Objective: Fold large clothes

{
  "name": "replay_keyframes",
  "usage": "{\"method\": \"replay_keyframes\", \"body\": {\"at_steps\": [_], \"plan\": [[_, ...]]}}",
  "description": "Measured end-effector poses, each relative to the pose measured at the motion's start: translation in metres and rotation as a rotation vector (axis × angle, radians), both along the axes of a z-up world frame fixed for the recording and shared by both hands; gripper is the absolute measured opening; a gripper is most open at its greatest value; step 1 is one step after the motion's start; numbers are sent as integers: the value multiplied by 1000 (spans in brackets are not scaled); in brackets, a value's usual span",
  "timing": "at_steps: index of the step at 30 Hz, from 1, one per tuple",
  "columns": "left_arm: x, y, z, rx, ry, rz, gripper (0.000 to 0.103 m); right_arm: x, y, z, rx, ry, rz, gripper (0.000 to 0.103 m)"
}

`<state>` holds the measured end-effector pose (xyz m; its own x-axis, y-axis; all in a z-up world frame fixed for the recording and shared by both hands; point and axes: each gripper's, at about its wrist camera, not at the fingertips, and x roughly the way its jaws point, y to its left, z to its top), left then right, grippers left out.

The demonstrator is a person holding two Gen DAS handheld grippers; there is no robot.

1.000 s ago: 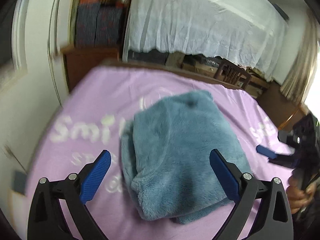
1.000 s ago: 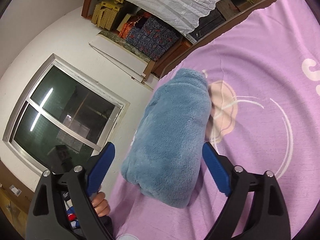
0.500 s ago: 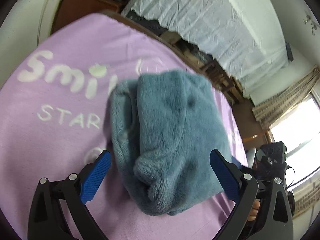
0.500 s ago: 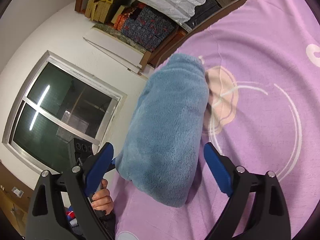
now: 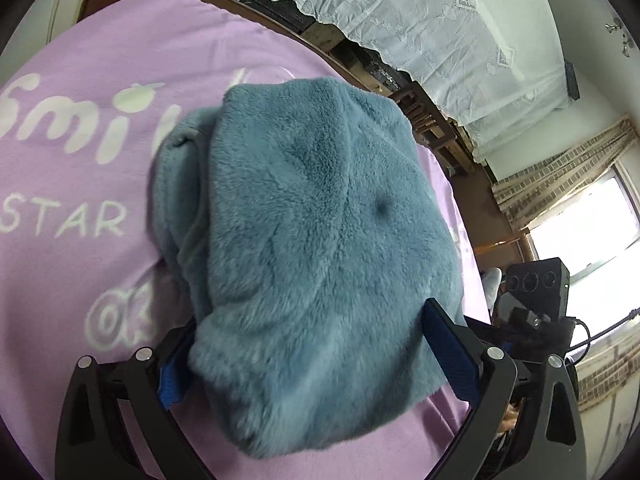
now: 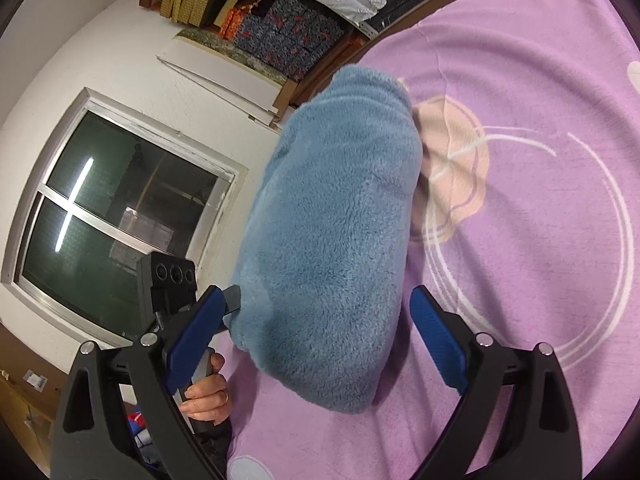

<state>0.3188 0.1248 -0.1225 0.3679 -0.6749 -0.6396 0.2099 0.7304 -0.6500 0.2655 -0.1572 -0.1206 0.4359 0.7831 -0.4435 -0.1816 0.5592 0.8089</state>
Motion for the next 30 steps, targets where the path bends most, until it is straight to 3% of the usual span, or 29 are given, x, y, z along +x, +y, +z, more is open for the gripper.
{"method": "replay_keyframes", "body": {"at_steps": [8, 16, 20, 23, 28, 30], "plan": [[13, -3, -2, -41, 23, -12, 100, 31, 15, -16, 38, 81, 12, 91], [25, -6, -5, -79, 19, -35, 99, 50, 35, -12, -22, 43, 30, 92], [21, -22, -2, -27, -29, -59, 99, 48, 45, -11, -94, 1, 20, 83], [17, -32, 1, -3, -61, -72, 98, 47, 45, -12, -87, 0, 20, 77], [11, -32, 9, -47, -92, -81, 90, 44, 42, -8, -44, -8, 25, 68], [7, -32, 13, -61, -109, -89, 83, 41, 43, -1, -35, -23, 27, 67]]}}
